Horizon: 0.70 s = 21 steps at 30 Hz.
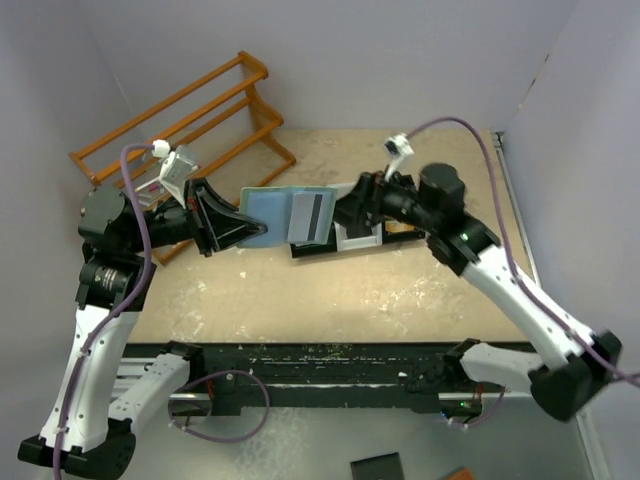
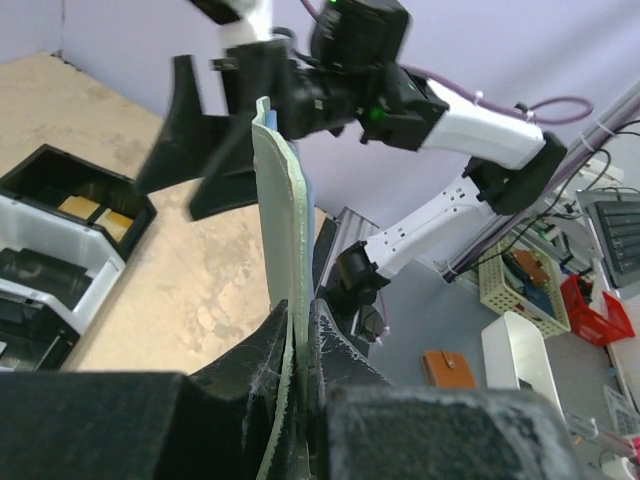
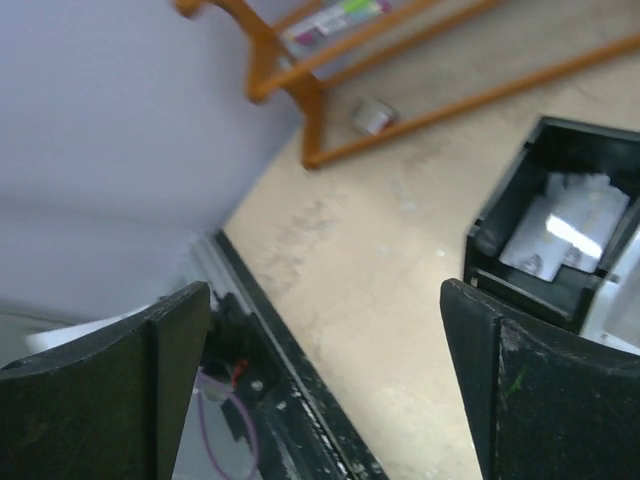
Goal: Take the credit cards out of the card holder
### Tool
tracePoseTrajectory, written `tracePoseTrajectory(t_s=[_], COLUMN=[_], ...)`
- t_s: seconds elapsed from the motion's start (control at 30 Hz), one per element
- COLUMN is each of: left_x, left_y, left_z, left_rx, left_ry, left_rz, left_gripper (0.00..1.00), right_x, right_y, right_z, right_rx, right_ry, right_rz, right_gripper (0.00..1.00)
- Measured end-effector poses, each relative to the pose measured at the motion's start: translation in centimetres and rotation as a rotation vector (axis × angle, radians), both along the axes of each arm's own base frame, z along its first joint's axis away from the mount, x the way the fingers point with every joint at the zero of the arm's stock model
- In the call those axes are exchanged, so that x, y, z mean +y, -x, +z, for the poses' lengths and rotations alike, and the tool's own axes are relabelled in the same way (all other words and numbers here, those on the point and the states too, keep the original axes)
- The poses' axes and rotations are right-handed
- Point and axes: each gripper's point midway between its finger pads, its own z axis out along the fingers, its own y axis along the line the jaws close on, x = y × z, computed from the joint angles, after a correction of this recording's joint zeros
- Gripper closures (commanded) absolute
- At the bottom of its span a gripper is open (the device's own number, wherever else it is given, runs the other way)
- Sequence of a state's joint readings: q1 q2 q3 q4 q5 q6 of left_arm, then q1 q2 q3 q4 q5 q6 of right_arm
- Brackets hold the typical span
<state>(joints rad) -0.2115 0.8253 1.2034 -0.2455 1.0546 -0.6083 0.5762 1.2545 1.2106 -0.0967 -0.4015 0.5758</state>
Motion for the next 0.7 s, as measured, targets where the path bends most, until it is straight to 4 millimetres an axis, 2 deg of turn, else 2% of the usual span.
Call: tracePoseTrajectory(t_s=[0.1, 0.2, 0.27, 0.4, 0.5, 0.6, 0.7], left_x=[-0.3, -0.5, -0.5, -0.7, -0.8, -0.8, -0.9], left_y=[0.1, 0.0, 0.1, 0.0, 0.3, 0.7, 0.9], left_z=[0.4, 0.6, 0.8, 0.7, 0.8, 1.1, 1.1], left_rx=[0.02, 0.034, 0.037, 0.069, 0.082, 0.082, 0.089], left_ry=[0.033, 0.05, 0.06, 0.075, 0.083, 0.089, 0.094], left_rz=[-0.027, -0.049, -0.059, -0.084, -0.107, -0.128, -0.143], left_gripper=[1.0, 1.0, 1.0, 1.0, 1.0, 1.0, 1.0], right_x=[-1.7, -2.5, -2.5, -2.0, -1.7, -1.3, -0.8], right_y=[4.1, 7.0, 8.0, 8.9, 9.2, 9.3, 9.4], right_z=[2.6, 2.7, 2.6, 2.8, 4.6, 6.5, 7.5], right_rx=[-0.095, -0.122, -0.12, -0.108, -0.132, -0.165, -0.172], right_ry=[-0.139, -0.226, -0.269, -0.357, -0.433, -0.508, -0.558], right_rz=[0.029, 0.077, 0.105, 0.154, 0.189, 0.216, 0.244], right_gripper=[0.0, 0.0, 0.0, 0.0, 0.0, 0.06, 0.15])
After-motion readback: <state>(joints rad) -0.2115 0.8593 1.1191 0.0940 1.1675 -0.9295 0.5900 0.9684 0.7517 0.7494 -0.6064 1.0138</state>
